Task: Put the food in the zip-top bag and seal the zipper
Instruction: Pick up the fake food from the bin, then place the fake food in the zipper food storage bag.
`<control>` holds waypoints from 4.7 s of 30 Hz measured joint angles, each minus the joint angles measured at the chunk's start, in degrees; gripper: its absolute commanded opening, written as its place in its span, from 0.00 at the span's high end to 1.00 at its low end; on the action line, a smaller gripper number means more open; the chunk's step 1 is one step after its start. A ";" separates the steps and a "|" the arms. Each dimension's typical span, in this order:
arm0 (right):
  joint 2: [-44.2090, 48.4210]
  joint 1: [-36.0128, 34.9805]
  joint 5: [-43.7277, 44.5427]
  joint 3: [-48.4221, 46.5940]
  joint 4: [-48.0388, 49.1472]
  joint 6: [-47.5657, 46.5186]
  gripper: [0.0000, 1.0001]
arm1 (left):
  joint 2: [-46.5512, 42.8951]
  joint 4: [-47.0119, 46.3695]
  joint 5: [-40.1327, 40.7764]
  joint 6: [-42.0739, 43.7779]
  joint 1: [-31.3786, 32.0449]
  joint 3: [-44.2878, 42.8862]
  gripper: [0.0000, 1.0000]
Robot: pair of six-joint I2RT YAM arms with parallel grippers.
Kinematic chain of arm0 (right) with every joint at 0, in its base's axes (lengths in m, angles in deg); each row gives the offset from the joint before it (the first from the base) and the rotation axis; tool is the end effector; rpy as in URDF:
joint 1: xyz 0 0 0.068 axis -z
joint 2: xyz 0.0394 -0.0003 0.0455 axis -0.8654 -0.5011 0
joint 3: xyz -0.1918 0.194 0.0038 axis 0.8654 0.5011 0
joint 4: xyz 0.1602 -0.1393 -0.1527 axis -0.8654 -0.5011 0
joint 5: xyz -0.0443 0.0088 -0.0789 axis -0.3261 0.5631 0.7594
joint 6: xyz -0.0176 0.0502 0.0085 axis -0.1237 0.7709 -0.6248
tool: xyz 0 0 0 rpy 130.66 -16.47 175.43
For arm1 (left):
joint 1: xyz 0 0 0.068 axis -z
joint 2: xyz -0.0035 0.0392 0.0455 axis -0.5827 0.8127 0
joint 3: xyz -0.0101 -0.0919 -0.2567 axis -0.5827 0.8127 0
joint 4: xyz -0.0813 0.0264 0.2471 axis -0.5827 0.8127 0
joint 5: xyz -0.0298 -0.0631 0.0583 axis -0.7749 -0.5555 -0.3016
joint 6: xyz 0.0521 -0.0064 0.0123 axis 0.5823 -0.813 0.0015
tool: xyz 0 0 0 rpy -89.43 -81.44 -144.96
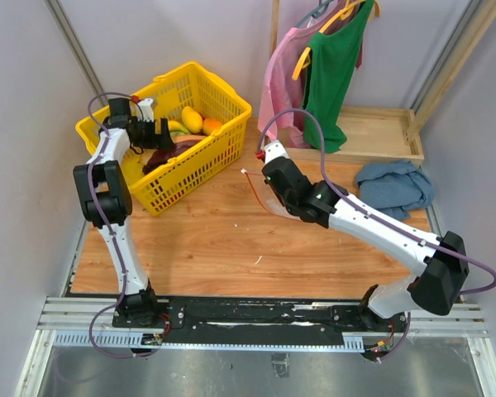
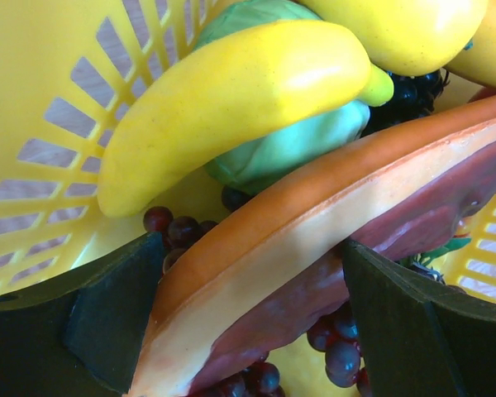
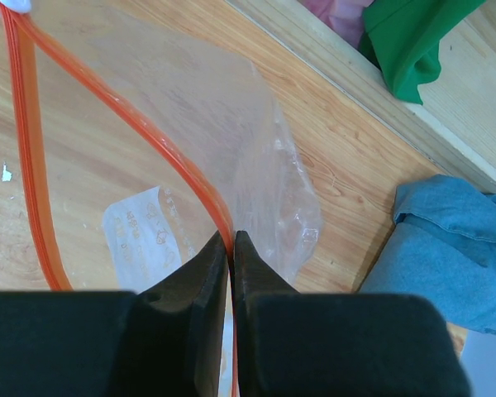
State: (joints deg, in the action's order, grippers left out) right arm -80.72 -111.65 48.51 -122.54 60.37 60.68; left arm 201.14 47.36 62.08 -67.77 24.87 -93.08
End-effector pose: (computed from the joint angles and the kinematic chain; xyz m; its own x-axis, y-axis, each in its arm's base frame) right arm 0.2103 0.2360 0.3319 -0.4108 -0.3915 -0.8234 -0.3628 0.8987 -0.2464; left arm 0.4860 0.0756 0.2241 -0.6766 0.0774 -0.7323 0.3053 0.9344 -0.1834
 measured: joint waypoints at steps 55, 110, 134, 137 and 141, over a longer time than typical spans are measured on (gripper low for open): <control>2.51 0.02 -2.78 0.92 1.20 0.07 0.91 | -12.28 3.67 -10.93 -12.13 1.81 16.37 0.99; 4.35 0.02 5.51 0.68 5.70 4.90 0.99 | -65.11 1.81 -3.52 -52.59 28.70 39.63 1.00; 4.39 -0.02 5.60 5.29 12.31 4.83 0.99 | -64.57 11.30 -4.94 -57.44 36.63 44.85 1.00; 4.39 -0.46 5.38 6.16 13.57 4.83 0.99 | -62.31 11.47 -3.82 -57.90 36.79 44.65 1.00; 4.42 -2.23 4.33 7.91 14.69 5.11 0.99 | -60.63 9.01 -3.15 -60.19 36.79 46.18 1.00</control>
State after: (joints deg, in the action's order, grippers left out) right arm -76.30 -113.88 52.84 -114.63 75.06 65.79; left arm 140.51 56.37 58.93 -127.96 61.66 -46.89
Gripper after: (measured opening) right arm 0.014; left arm 0.210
